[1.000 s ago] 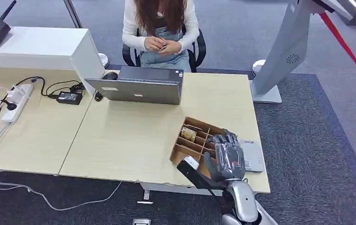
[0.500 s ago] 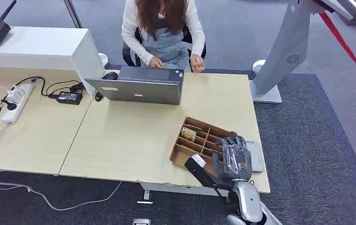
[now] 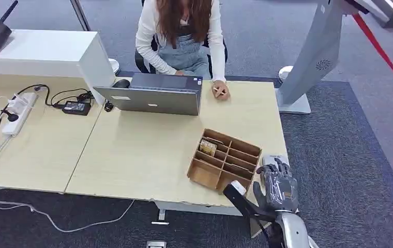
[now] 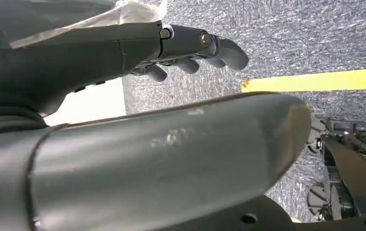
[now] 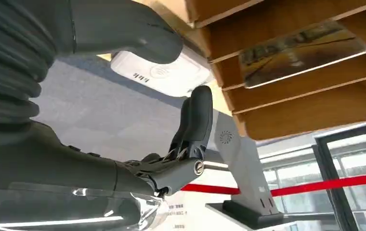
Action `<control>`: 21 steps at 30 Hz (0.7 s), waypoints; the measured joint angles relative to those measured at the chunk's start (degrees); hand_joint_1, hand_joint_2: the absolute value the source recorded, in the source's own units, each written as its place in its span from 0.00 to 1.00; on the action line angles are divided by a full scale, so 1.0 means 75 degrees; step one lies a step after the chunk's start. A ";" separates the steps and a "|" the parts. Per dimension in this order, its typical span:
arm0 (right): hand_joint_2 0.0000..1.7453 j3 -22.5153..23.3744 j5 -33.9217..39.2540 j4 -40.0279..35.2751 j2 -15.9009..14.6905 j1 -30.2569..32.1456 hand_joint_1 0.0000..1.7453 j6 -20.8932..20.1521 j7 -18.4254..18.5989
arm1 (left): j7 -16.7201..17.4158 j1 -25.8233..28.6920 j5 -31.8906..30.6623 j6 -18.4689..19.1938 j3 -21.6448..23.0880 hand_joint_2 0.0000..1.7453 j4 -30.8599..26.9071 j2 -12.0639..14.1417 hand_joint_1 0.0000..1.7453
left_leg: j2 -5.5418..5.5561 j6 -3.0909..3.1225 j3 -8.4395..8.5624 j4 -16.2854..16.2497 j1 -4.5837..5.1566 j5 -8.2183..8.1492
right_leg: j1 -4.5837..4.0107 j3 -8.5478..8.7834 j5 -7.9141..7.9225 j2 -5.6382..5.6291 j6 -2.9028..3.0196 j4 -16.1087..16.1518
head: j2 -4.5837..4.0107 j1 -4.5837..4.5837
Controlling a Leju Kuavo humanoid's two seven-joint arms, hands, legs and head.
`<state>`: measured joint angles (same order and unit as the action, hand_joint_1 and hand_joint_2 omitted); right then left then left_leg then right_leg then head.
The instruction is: Pass the card to the sensor for recognition and then transmit it.
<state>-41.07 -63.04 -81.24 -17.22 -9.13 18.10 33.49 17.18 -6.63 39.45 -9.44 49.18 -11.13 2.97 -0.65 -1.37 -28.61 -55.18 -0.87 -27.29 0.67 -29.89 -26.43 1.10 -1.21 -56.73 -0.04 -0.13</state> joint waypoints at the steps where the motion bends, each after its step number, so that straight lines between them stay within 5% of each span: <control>1: 1.00 0.0009 0.0012 0.0000 -0.0035 0.0020 0.51 0.0003 -0.0015 | 0.0003 -0.0001 -0.0003 0.0000 0.0000 0.00 0.0000 0.0000 0.00 | 0.0000 0.0000 0.0000 0.0000 0.0000 0.0000 | 0.0000 0.0001 0.0000 0.0000 0.0000 0.0000 | 0.0000 0.0000; 15: 1.00 0.0049 -0.0015 -0.0076 -0.0094 0.0047 0.54 0.0000 -0.0047 | 0.0006 -0.0006 -0.0015 0.0000 0.0064 0.00 0.0000 0.0003 0.00 | 0.0001 0.0000 -0.0002 0.0000 0.0000 0.0000 | -0.0001 0.0002 0.0000 0.0000 0.0000 0.0000 | 0.0000 0.0000; 21: 1.00 0.0055 -0.0221 -0.0221 -0.0015 -0.0078 0.41 -0.0076 0.0090 | -0.0023 -0.0008 -0.0012 0.0026 0.0119 0.00 0.0000 0.0012 0.00 | 0.0000 0.0000 -0.0001 0.0000 0.0000 0.0001 | -0.0001 0.0003 0.0000 0.0000 0.0000 0.0000 | 0.0000 0.0000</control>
<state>-40.65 -64.70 -82.90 -17.33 -9.72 17.53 34.16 17.01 -6.69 39.36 -9.25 50.07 -11.13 3.06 -0.64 -1.37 -28.62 -55.18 -0.87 -27.28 0.66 -29.87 -26.43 1.10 -1.21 -56.74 -0.04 -0.13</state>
